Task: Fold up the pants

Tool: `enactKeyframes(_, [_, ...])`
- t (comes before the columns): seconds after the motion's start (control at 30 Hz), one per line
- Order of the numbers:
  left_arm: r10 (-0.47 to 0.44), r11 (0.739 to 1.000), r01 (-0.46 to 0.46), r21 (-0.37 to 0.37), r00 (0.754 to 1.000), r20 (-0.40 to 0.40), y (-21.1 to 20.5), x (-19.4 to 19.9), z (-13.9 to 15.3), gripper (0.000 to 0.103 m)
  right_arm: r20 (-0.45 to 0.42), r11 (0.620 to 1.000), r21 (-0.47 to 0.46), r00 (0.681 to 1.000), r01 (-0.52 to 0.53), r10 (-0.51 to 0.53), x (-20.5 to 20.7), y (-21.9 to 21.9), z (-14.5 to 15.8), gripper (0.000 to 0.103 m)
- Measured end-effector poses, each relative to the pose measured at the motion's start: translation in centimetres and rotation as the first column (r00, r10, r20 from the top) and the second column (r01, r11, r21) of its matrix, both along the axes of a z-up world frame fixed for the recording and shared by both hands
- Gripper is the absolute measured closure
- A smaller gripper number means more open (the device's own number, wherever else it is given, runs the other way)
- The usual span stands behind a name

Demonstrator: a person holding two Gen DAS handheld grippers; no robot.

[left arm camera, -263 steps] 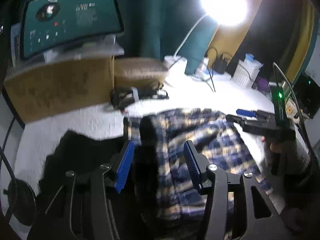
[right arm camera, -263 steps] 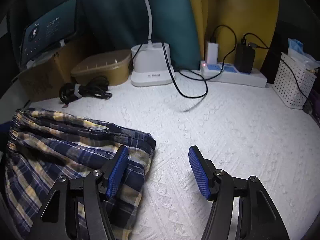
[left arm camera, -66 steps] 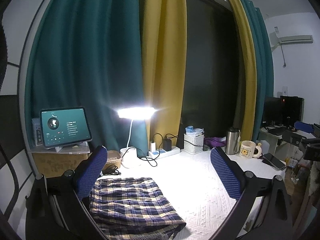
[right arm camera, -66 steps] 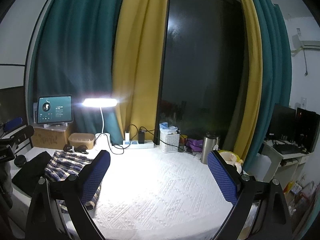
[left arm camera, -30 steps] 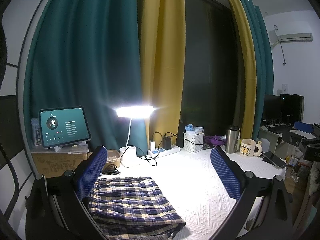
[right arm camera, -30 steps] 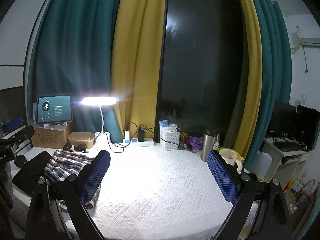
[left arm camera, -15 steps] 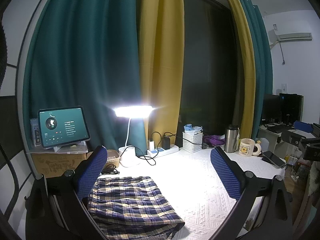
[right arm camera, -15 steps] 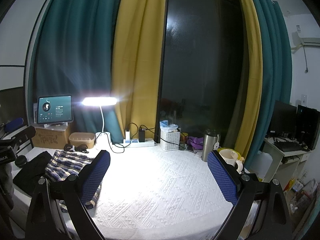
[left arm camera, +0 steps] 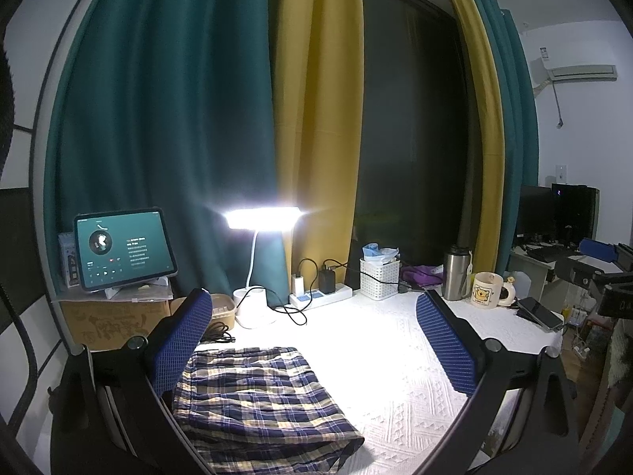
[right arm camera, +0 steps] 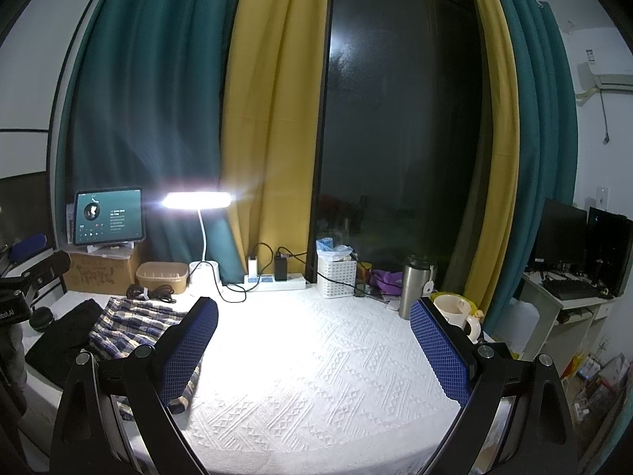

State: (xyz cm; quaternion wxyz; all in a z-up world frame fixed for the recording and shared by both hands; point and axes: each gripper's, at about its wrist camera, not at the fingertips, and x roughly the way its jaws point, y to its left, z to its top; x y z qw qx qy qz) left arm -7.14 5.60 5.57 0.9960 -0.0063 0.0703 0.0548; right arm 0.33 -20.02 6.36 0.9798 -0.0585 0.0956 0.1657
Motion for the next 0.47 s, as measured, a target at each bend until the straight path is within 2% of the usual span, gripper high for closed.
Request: enactKeyframes(0.47, [-0.009, 1.000, 0.009, 0.005, 1.000, 0.000, -0.12, -0.17, -0.05, 0.001, -0.004, 1.000, -0.001, 1.000, 0.003, -0.003, -0.12, 0.17, -0.06, 0.005])
